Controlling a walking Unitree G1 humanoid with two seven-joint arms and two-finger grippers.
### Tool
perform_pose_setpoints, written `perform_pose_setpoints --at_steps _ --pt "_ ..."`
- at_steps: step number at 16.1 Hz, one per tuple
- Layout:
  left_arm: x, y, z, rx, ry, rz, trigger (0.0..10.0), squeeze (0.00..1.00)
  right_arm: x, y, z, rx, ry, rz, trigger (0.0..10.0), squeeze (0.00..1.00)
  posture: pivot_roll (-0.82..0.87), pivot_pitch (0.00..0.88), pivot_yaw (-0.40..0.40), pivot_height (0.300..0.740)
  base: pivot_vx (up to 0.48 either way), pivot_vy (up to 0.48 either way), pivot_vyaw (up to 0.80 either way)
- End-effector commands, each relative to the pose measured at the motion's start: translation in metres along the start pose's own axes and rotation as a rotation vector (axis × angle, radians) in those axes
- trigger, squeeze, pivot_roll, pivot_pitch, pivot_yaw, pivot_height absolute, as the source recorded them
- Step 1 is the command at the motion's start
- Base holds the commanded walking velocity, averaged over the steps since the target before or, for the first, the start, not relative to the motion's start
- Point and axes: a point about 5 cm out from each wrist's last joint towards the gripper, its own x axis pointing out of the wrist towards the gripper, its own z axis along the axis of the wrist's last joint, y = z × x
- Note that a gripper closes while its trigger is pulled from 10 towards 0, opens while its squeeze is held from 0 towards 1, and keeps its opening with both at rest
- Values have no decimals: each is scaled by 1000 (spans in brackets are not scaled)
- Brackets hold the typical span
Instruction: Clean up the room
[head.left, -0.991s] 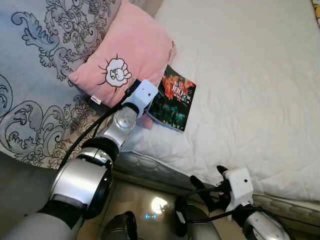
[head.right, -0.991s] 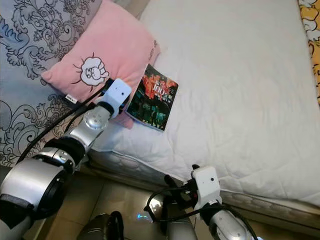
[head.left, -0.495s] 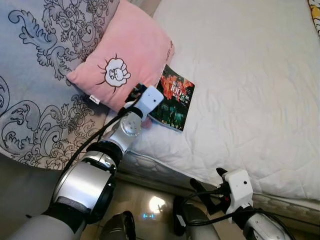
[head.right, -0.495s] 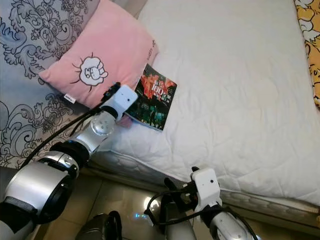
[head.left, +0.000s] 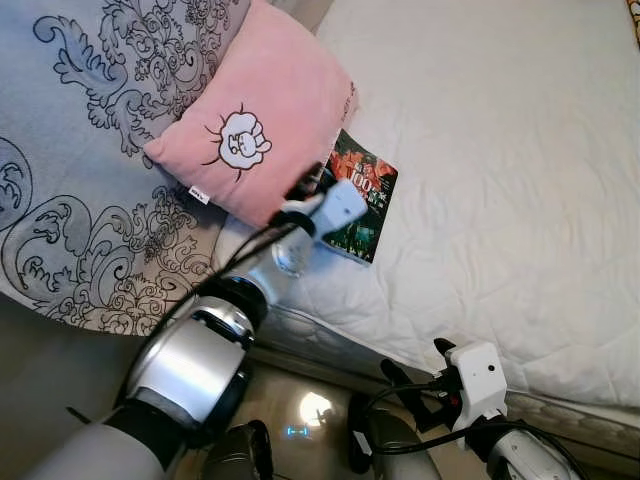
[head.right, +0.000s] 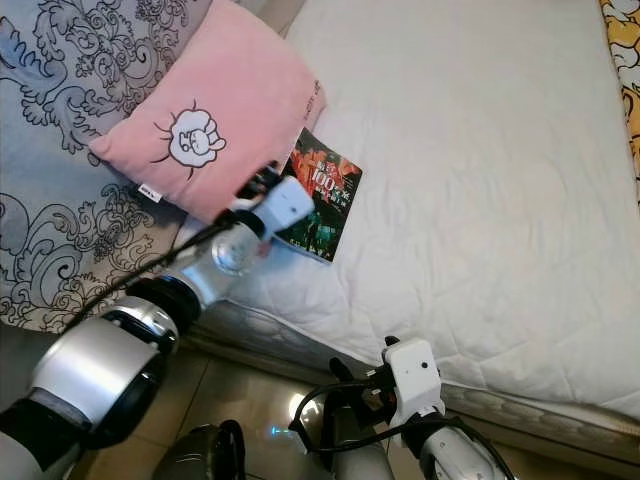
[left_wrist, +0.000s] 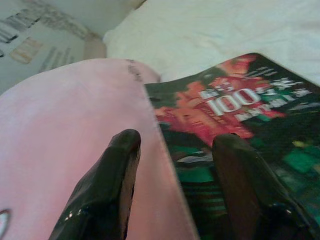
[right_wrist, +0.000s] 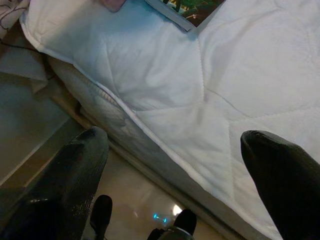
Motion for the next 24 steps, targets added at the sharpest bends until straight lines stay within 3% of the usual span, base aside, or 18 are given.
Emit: perform_pose_setpoints --at_steps 1,4,6,7,8,9,11,13,15,19,20,24 --pt "-4 -11 -5 27 27 -42 10000 0 -3 1 -8 16 38 -1 10000 0 -242 268 -31 740 0 0 0" --pt "-4 -5 -11 130 70 33 10000 0 -5 1 -9 15 44 -3 10000 0 -248 272 -31 740 0 0 0" --pt "-4 3 -17 106 112 82 10000 0 -7 2 -10 17 50 -5 10000 0 -251 275 -28 740 0 0 0" --pt "-3 5 -17 -60 126 82 10000 0 -7 2 -10 20 52 -6 10000 0 -251 275 -27 740 0 0 0" --pt "-3 3 -17 -302 151 43 10000 0 -7 2 -11 26 52 -9 10000 0 -249 275 -25 740 0 0 0" --pt "-2 0 -15 -450 160 9 10000 0 -7 2 -11 29 52 -9 10000 0 -247 276 -25 740 0 0 0" --pt "1 -3 -8 -647 148 -36 10000 0 -8 2 -11 31 55 -8 10000 0 -242 277 -28 740 0 0 0" --pt "2 -9 2 -675 110 -97 10000 0 -8 2 -12 31 59 -5 10000 0 -238 277 -30 740 0 0 0" --pt "3 -19 13 -643 63 -160 10000 0 -7 2 -13 29 63 -1 10000 0 -237 278 -32 740 0 0 0" --pt "-3 -40 15 -672 83 -237 10000 0 -8 3 -14 30 72 1 10000 0 -242 281 -31 740 0 0 0" --pt "-4 -42 12 -640 98 -221 10000 0 -8 3 -14 29 74 2 10000 0 -244 283 -30 740 0 0 0" --pt "0 -20 7 -539 94 -97 10000 0 -10 4 -16 31 81 0 10000 0 -241 286 -28 740 0 0 0"
